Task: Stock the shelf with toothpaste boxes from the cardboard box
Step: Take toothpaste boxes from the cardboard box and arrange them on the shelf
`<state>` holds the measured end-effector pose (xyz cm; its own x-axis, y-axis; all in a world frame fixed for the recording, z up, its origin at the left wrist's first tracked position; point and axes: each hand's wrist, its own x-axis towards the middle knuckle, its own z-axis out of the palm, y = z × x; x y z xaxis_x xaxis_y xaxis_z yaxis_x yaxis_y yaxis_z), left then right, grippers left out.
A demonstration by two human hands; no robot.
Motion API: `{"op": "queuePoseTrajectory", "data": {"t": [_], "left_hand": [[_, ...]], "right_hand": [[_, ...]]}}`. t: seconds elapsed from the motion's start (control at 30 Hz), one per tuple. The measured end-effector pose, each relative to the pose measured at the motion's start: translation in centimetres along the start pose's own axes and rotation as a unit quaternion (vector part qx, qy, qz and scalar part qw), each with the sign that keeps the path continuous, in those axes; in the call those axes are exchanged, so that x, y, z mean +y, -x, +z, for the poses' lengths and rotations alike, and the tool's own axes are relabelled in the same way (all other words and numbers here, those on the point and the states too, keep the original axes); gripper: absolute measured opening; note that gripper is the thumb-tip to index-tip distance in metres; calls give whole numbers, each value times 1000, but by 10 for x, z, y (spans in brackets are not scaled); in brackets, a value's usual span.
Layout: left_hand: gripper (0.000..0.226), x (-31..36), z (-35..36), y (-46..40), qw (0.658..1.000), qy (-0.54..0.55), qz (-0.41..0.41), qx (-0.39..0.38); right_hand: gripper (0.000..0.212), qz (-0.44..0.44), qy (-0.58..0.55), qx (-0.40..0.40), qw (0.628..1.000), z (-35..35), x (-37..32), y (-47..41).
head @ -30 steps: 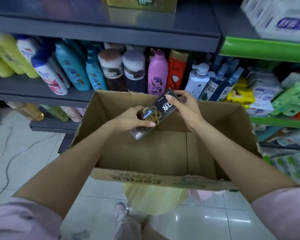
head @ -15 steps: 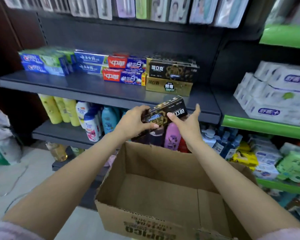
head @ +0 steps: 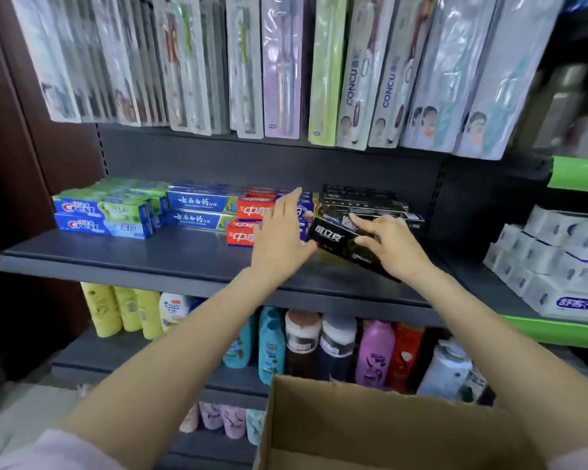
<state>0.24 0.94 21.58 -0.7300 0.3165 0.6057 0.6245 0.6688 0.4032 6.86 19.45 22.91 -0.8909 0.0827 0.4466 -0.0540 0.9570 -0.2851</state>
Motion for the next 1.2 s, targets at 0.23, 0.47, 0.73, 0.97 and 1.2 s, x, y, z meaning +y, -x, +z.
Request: {"op": "queuePoseTrajectory", "data": {"t": [0.23,0.47,0.73,0.97,1.2], "left_hand": [[84,-12,41,-33,982,-31,68,-172],[76,-9,56,-30,972,75,29,-220],[38,-24,24,-27,987,107,-39,-118],[28,-112,-33,-34,987,106,-122,-21],[30,-261,-100,-82,988,74,-138,-2]], "right_hand": [[54,9,179,-18,984,47,28,-1],[57,23,176,-19,984,52,25,-3],[40,-7,12,-6,1000,45,-20,-18],[42,-62,-74,-17,995,91,-114,-57],[60,-79,-113,-18,990,177,-247,-142]]}}
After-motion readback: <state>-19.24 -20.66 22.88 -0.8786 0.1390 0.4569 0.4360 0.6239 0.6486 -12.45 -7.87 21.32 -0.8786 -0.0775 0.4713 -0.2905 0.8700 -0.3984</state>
